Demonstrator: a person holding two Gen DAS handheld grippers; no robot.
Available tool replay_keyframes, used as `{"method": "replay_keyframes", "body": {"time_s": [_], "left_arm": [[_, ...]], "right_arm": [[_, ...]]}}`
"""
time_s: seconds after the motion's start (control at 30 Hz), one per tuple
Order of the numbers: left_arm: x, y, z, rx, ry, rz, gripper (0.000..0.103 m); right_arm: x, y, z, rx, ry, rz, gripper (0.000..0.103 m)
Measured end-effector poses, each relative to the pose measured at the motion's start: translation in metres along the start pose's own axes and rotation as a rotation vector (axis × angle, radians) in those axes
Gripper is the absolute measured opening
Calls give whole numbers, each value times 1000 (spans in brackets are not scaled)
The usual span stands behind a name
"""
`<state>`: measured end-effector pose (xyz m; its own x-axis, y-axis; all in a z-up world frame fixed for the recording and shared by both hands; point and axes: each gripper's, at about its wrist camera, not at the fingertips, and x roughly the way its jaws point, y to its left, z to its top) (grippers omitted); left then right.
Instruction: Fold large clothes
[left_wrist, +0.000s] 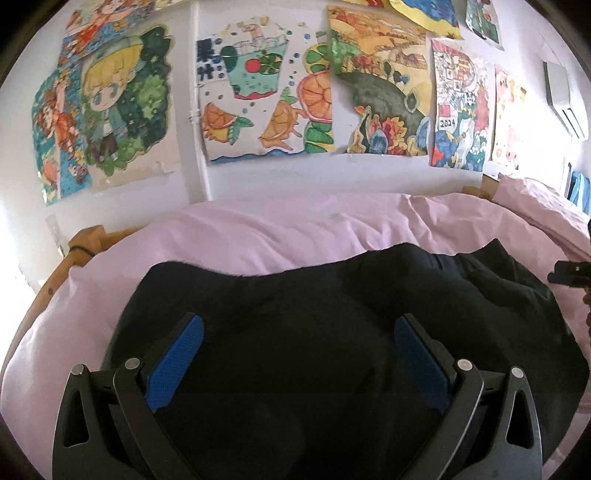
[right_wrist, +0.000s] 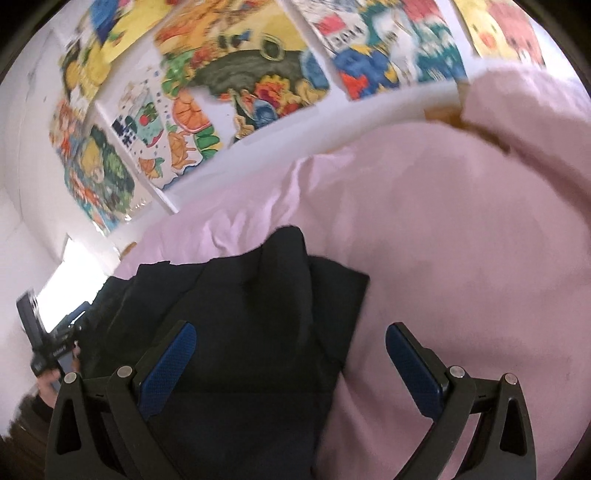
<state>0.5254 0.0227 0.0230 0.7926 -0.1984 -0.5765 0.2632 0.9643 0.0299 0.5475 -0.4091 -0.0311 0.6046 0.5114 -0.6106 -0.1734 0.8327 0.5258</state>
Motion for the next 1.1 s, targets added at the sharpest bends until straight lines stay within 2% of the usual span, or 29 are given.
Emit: {"method": "replay_keyframes", "body": {"time_s": [0.2, 0.37, 0.47, 0.67, 0.73, 0.93, 1.1], "left_arm": [[-4, 21, -15, -78, 46, -2, 102], [-24, 43, -15, -129, 37, -3, 102], [-40, 67, -15, -177, 44, -18, 102], [-60, 126, -29, -253, 125, -51, 102], [-63, 141, -40, -268, 142, -77, 102], [-51, 167, -64, -342, 230, -222, 102], [-48, 162, -61, -302, 231, -296, 102]], "right_arm": [[7, -13, -9, 83, 58, 55, 103], [28, -24, -22, 209, 174, 150, 103], [38, -26, -30, 199, 213, 132, 103], [43, -30, -32, 179, 216, 140, 103], [45, -30, -33, 170, 213, 140, 103], [48, -30, -35, 156, 212, 134, 103], [49, -31, -37, 147, 204, 141, 103]]}}
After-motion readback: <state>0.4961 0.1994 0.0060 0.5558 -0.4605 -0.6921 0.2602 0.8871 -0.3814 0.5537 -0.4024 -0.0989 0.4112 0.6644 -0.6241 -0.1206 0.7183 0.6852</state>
